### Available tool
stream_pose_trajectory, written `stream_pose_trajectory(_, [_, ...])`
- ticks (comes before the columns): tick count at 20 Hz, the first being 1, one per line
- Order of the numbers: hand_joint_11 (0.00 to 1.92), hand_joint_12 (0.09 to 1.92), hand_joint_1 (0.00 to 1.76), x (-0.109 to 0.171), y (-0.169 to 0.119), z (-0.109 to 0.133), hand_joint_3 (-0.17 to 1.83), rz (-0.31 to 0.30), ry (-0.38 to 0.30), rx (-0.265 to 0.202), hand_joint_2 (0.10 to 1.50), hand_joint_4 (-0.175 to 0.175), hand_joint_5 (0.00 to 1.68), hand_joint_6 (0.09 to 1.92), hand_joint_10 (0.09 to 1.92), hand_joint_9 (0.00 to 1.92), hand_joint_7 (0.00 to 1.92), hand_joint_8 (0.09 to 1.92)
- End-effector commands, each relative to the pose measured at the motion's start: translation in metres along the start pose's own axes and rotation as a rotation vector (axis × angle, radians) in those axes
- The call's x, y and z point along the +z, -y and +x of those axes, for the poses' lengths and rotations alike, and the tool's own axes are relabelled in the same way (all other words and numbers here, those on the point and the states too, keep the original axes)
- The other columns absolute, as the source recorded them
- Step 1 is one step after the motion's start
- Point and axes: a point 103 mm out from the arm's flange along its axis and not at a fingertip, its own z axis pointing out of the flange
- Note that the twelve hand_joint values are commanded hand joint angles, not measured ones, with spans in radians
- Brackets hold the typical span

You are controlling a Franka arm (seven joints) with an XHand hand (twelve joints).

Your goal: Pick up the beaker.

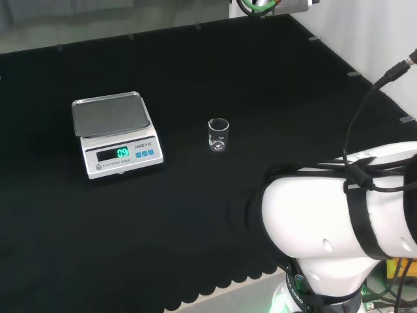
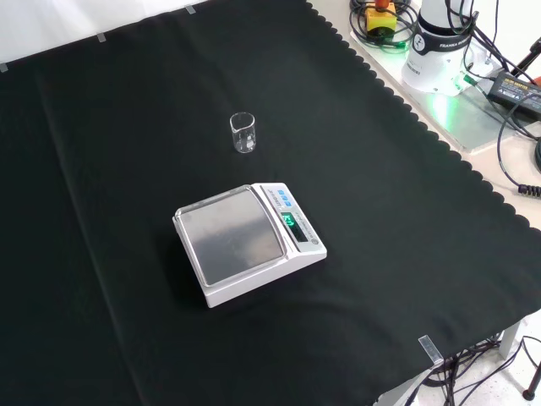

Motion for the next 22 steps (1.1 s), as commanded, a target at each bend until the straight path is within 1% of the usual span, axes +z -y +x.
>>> stream_pose_trajectory(1, [0.00, 1.04, 0.00, -0.004, -0.002, -0.004, 0.57, -0.004, 0.015, -0.006, 0.89, 0.014, 0.00, 0.09, 0.09, 0.00, 0.00, 0.09])
stream_pose_trajectory(2, [0.00, 1.05, 0.00, -0.004, -0.003, -0.007, 0.50, 0.003, 0.040, -0.001, 0.92, 0.014, 0.00, 0.09, 0.09, 0.00, 0.00, 0.09])
stream_pose_trajectory(4, [0.00, 1.05, 0.00, 0.001, -0.002, -0.006, 0.43, 0.010, 0.055, 0.008, 0.96, 0.014, 0.00, 0.09, 0.09, 0.00, 0.00, 0.09])
stream_pose_trajectory(7, [0.00, 1.05, 0.00, 0.006, -0.003, -0.003, 0.41, 0.025, 0.082, 0.024, 0.97, 0.014, 0.00, 0.09, 0.09, 0.00, 0.00, 0.09])
stream_pose_trajectory(8, [0.00, 1.05, 0.00, 0.008, -0.004, -0.003, 0.41, 0.024, 0.080, 0.027, 0.97, 0.014, 0.00, 0.09, 0.09, 0.00, 0.00, 0.09])
stream_pose_trajectory(11, [0.00, 1.07, 0.00, 0.017, -0.007, -0.003, 0.40, 0.016, 0.063, 0.041, 0.97, 0.015, 0.00, 0.09, 0.09, 0.00, 0.00, 0.09])
stream_pose_trajectory(14, [0.00, 1.12, 0.00, 0.029, -0.011, -0.006, 0.37, -0.001, 0.041, 0.077, 0.98, 0.016, 0.00, 0.09, 0.09, 0.01, 0.00, 0.09])
stream_pose_trajectory(17, [0.00, 1.16, 0.00, 0.048, -0.018, -0.005, 0.33, 0.003, 0.019, 0.106, 0.99, 0.017, 0.00, 0.09, 0.15, 0.00, 0.00, 0.09])
stream_pose_trajectory(19, [0.00, 1.18, 0.00, 0.061, -0.025, -0.004, 0.32, 0.003, -0.008, 0.116, 0.99, 0.016, 0.00, 0.09, 0.18, 0.00, 0.00, 0.09])
stream_pose_trajectory(20, [0.00, 1.19, 0.00, 0.069, -0.029, -0.004, 0.32, -0.004, -0.032, 0.106, 0.99, 0.016, 0.00, 0.09, 0.19, 0.00, 0.00, 0.09])
stream_pose_trajectory(22, [0.00, 1.20, 0.00, 0.083, -0.036, -0.004, 0.32, -0.014, -0.060, 0.124, 1.00, 0.015, 0.00, 0.09, 0.21, 0.00, 0.00, 0.09])
